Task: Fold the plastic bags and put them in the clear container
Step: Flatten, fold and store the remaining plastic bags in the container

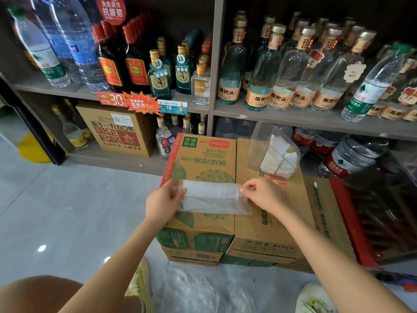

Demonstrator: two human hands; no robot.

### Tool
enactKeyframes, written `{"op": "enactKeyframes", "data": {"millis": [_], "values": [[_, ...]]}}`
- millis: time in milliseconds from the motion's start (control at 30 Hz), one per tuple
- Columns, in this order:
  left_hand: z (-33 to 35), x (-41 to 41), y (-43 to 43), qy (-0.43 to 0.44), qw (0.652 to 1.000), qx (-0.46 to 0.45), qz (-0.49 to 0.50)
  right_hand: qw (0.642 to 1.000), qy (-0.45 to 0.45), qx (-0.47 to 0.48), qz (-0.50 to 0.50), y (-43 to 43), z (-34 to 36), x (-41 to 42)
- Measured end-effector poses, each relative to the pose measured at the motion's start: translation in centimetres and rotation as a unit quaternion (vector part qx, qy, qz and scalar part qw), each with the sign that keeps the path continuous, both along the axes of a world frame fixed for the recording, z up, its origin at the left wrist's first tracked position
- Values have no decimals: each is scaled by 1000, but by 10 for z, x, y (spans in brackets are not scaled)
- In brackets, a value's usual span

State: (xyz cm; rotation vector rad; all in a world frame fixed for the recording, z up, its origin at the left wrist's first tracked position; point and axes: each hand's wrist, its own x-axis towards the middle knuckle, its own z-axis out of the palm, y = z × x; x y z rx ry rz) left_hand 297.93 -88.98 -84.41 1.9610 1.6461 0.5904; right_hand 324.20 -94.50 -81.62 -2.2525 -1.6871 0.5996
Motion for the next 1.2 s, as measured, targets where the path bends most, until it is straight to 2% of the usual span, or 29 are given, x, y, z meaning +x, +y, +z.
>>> {"op": "enactKeyframes", "data": {"millis": [100, 200, 267, 400, 533, 700, 767, 833, 933, 1000, 1067, 1133, 1200], "values": [[-2, 1, 3, 24, 999, 31, 15, 999, -34, 3, -4, 2, -3, 0], [-4, 3, 0, 114, 971, 211, 0, 999, -46, 4, -1, 4, -6, -1], [-5, 10, -4, 130, 951, 273, -60, 999, -44, 2, -1, 6, -8, -2], [-13, 27, -11, 133, 944, 203, -223, 999, -51, -1, 2, 9, -10, -1], [-21, 40, -15, 183, 950, 109, -229, 999, -36, 8, 2, 7, -12, 1], [-22, 42, -16, 234, 940, 82, -234, 1000, -13, 11, -5, 0, -8, 6], [-21, 42, -17, 241, 938, 78, -237, 994, -82, 69, -18, -4, -5, 8], [-21, 43, -17, 241, 938, 77, -236, 974, -173, 147, -15, -9, -6, 2], [-21, 43, -17, 241, 938, 78, -235, 953, -210, 209, 56, -13, -14, -32], [-22, 43, -17, 239, 939, 77, -234, 954, -217, 166, 125, -13, -21, -57], [-24, 43, -17, 241, 938, 77, -235, 959, -211, 79, 173, -13, -31, -68], [-25, 43, -16, 243, 938, 77, -234, 966, -188, 26, 173, -15, -40, -65], [-27, 44, -15, 244, 938, 78, -233, 972, -175, 23, 156, -19, -44, -55]]}}
